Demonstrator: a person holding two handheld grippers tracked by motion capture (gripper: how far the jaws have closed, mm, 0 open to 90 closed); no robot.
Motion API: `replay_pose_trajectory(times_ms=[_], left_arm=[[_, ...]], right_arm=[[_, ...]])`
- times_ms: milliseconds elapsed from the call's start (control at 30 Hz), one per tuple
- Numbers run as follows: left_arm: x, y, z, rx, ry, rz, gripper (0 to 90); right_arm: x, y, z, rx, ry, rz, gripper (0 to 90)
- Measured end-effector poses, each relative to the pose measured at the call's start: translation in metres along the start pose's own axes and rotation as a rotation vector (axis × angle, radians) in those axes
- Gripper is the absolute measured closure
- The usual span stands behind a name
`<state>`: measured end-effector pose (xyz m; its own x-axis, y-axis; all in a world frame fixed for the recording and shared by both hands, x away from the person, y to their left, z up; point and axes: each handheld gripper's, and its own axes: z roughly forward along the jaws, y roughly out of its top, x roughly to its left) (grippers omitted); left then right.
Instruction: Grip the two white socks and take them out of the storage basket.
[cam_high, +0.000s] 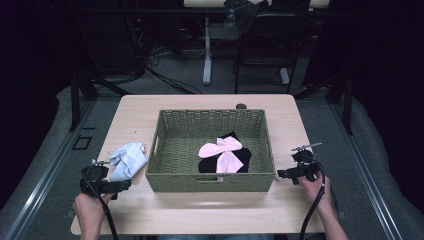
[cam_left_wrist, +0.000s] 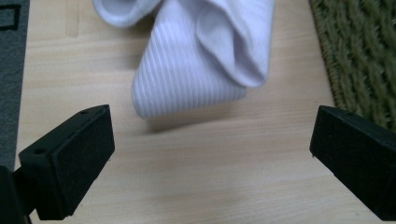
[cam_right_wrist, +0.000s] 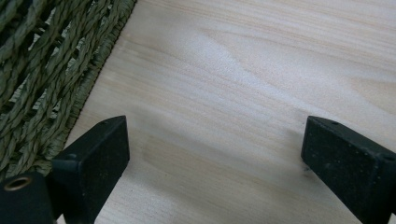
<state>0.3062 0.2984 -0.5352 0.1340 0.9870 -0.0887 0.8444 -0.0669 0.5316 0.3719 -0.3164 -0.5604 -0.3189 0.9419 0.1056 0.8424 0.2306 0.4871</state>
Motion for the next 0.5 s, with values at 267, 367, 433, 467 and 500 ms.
replay_pose_trajectory(times_ms=[267,367,433,467,500], left_arm=[[-0.008,-0.014,0.006,-0.037,0.020,0.029,0.2],[-0.008,-0.014,0.006,-0.043,0.015,0.027,0.1],[-0.007,-0.014,0.005,-0.043,0.016,0.028,0.1],[-0.007,-0.015,0.005,-0.044,0.013,0.028,0.1],[-0.007,-0.015,0.005,-0.044,0.013,0.028,0.1]], right_arm=[[0.001,0.000,0.000,0.001,-0.001,-0.005,7.5],[0.001,0.000,0.000,-0.002,-0.004,-0.002,7.5],[0.000,0.000,0.000,-0.002,-0.003,0.003,7.5],[0.000,0.000,0.000,-0.002,-0.002,0.002,7.5],[0.000,0.000,0.000,-0.002,-0.002,0.002,7.5]])
